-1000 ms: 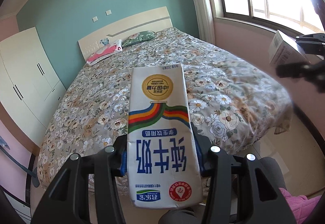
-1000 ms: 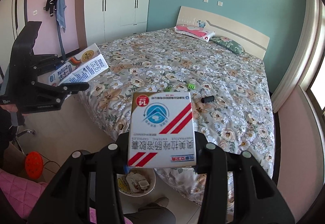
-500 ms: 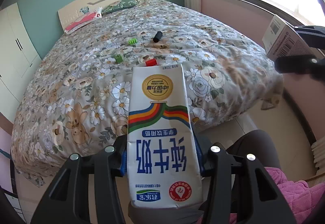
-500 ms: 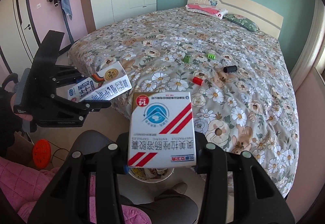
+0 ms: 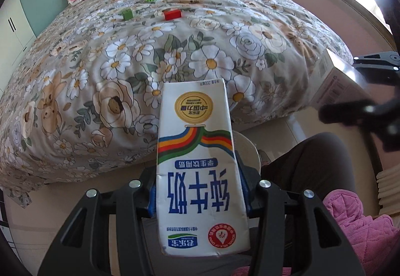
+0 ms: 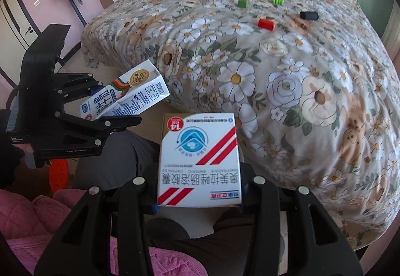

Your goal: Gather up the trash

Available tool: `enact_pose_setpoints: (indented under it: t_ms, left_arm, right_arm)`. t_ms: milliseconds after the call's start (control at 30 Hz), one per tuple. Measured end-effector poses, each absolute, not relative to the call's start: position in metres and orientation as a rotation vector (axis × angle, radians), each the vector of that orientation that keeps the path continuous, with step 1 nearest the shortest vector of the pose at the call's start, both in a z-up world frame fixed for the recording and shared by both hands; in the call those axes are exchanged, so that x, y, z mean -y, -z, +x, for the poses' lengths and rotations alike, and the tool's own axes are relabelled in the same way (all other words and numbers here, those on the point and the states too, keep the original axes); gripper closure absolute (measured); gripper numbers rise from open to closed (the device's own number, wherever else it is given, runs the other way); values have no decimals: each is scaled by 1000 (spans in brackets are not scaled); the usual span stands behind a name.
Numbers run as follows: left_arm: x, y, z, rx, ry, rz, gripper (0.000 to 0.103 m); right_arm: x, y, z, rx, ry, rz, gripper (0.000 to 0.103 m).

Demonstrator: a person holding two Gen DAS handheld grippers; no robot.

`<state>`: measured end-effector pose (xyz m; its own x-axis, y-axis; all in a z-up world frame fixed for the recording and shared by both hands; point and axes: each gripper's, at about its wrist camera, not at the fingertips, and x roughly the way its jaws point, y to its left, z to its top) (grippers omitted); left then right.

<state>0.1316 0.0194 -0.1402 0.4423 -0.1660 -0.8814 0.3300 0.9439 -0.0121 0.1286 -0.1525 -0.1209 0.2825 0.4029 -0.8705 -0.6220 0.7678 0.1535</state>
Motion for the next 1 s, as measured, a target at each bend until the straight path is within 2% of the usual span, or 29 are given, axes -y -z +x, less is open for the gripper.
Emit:
enact_pose_setpoints:
  t_ms: [467, 1000]
  left_arm:
    - [-11, 234, 147, -1237, 317, 142, 53]
    - [-4, 330, 178, -1436, 303, 51, 53]
  right_arm:
    - [128, 253, 145, -1240, -683, -339, 59]
    - [127, 352, 168, -1435, -637, -286, 59]
